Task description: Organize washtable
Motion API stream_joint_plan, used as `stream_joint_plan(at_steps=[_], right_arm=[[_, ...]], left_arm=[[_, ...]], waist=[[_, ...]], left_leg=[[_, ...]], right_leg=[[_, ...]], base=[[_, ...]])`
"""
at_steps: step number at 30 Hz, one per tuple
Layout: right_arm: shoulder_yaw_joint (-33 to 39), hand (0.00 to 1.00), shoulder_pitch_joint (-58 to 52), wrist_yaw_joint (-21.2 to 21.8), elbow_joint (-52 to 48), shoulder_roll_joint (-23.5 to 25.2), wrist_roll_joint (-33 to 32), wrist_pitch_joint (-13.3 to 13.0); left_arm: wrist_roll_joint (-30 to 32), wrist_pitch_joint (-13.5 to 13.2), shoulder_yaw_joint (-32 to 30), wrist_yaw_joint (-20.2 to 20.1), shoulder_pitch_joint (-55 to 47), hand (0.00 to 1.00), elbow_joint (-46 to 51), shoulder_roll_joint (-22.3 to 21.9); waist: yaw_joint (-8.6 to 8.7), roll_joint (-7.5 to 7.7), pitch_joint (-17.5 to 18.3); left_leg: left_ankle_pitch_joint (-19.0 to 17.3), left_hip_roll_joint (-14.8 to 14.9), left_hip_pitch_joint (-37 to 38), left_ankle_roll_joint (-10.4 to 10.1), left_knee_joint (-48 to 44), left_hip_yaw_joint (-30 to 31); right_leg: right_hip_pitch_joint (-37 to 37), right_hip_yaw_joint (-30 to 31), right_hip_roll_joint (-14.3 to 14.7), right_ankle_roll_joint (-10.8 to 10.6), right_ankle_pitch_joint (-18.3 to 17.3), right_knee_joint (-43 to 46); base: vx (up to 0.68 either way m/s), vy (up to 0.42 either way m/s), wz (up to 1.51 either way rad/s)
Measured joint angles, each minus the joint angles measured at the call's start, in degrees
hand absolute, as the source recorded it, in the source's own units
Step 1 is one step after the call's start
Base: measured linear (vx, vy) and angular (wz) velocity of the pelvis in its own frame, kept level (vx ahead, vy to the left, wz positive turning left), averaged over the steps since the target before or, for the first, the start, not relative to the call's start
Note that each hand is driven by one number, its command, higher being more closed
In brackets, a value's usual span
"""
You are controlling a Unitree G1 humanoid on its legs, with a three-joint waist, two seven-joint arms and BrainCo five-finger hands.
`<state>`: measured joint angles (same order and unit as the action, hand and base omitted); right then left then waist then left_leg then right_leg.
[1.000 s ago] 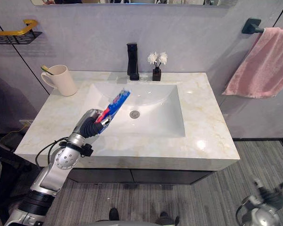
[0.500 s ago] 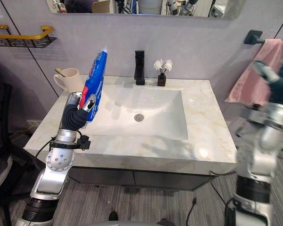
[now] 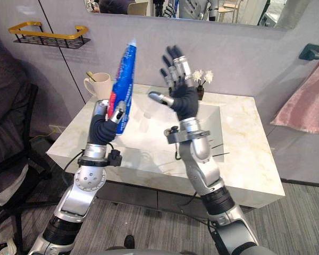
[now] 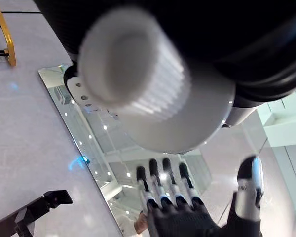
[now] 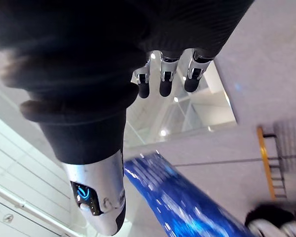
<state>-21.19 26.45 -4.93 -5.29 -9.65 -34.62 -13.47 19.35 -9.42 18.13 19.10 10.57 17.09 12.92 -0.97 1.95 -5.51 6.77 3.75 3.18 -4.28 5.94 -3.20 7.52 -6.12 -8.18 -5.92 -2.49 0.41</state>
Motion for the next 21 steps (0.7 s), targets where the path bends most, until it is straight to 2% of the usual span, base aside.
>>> stream_joint_plan(at_steps=[9,15,16,21], right_arm=[[-5.82,0.0,1.99,-0.02,4.54,1.63,-7.07,0.7],[-6.34,0.0,2.45,-0.2,6.41,1.79,-11.27,0.62],[-6.38,1.0,2.48,-0.23,6.93,1.74,-12.16,0.63],[-7.34,1.0,2.49,0.06,8.46,0.9,-18.92,0.55]], left_arm=[[2.49,0.89,5.22,0.53,0.78,1.0,-4.38,-0.4],[4.11,1.31,7.18,1.17,1.07,1.0,-6.35,-0.71],[4.15,1.39,7.26,1.15,1.24,1.0,-6.92,-0.76],[6.27,1.76,8.11,1.31,1.93,1.0,-9.61,-0.53]], waist=[[-0.02,0.0,0.0],[0.05,0.0,0.0],[0.03,0.0,0.0],[0.03,0.0,0.0]], left_leg=[[0.62,0.06,-0.83,0.27,-0.02,0.1],[0.7,0.07,-0.91,0.2,-0.02,0.17],[0.7,0.08,-0.92,0.2,-0.02,0.19],[0.75,0.11,-1.43,0.22,-0.02,0.16]], right_leg=[[-0.87,-0.03,0.09,-0.27,0.35,0.06],[-0.87,0.0,0.11,-0.27,0.41,-0.12],[-0.87,0.0,0.11,-0.27,0.41,-0.12],[-1.48,0.06,0.13,-0.25,0.43,0.01]], base=[[-0.01,-0.002,0.01],[0.0,0.0,0.0],[0.0,0.0,0.0],[0.0,0.0,0.0]])
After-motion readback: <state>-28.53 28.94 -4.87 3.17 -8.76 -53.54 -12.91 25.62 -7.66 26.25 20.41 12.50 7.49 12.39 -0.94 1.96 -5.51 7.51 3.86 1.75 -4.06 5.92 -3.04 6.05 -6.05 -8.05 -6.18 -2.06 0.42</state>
